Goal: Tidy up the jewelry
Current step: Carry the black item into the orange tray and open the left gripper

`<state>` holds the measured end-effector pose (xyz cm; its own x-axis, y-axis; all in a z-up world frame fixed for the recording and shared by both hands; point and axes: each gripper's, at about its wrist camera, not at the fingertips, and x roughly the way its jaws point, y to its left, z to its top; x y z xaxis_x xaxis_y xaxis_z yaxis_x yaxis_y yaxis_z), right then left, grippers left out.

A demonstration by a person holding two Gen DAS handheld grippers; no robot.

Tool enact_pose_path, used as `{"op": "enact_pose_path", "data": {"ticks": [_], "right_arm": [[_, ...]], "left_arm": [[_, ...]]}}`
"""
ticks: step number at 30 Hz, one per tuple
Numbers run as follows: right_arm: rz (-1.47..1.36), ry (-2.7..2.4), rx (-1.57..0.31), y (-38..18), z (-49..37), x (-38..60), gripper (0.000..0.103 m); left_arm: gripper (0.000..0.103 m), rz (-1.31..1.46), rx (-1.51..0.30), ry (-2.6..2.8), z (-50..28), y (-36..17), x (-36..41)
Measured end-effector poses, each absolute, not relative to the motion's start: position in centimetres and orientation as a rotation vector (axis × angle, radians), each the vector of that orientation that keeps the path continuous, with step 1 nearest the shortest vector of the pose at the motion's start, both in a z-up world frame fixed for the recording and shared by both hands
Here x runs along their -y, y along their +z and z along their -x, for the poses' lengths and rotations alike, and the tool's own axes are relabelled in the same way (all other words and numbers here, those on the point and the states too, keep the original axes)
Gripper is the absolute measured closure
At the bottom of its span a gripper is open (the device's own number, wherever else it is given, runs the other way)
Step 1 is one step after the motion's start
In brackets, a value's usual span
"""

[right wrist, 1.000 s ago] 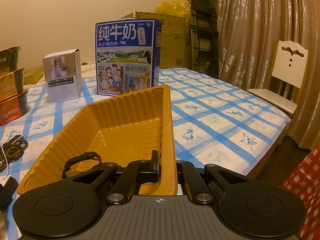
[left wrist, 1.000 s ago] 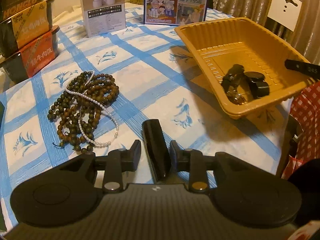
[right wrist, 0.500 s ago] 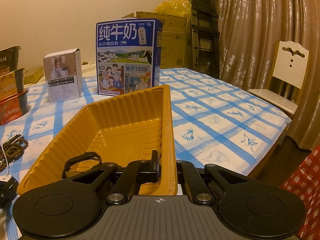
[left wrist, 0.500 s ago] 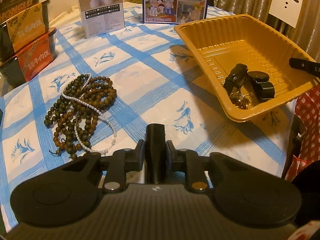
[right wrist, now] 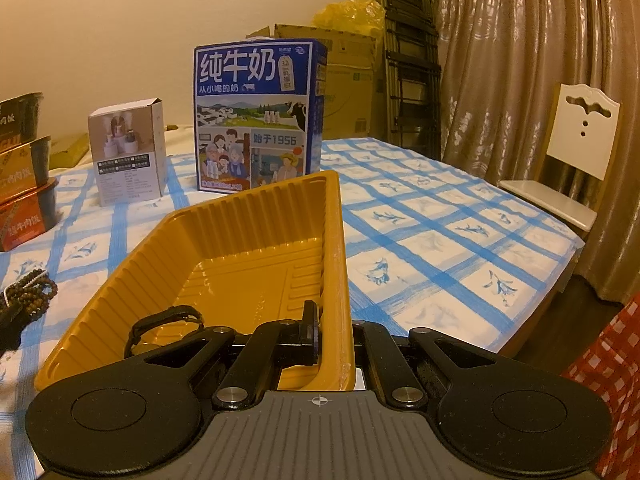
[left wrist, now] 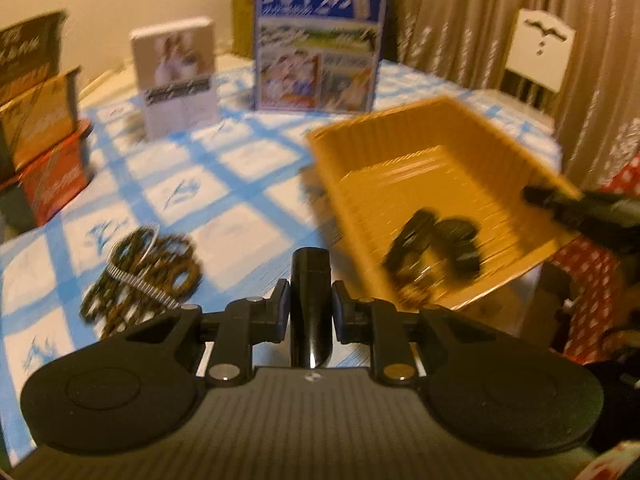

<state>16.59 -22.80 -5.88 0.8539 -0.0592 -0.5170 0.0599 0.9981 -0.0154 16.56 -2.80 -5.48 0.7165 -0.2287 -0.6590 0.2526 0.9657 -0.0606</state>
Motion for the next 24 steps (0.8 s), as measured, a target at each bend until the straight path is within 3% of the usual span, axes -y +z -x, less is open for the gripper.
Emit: {"op": "enact_pose_path", "data": {"ticks": [10,24], "right_arm": [[-0.002,-0.057,-0.541,-5.8,-16.7,22.9,0.099],[-0.011,-0.054,-0.544,-5.8,-16.8,23.1,0.099]], "left_arm": [[0.084,0.049,-0.705,-0.453,-19.1,-4.2,7.4],[0.084,0.201,-0.827,-0.635,-23.0,-6.7,11.9]]}}
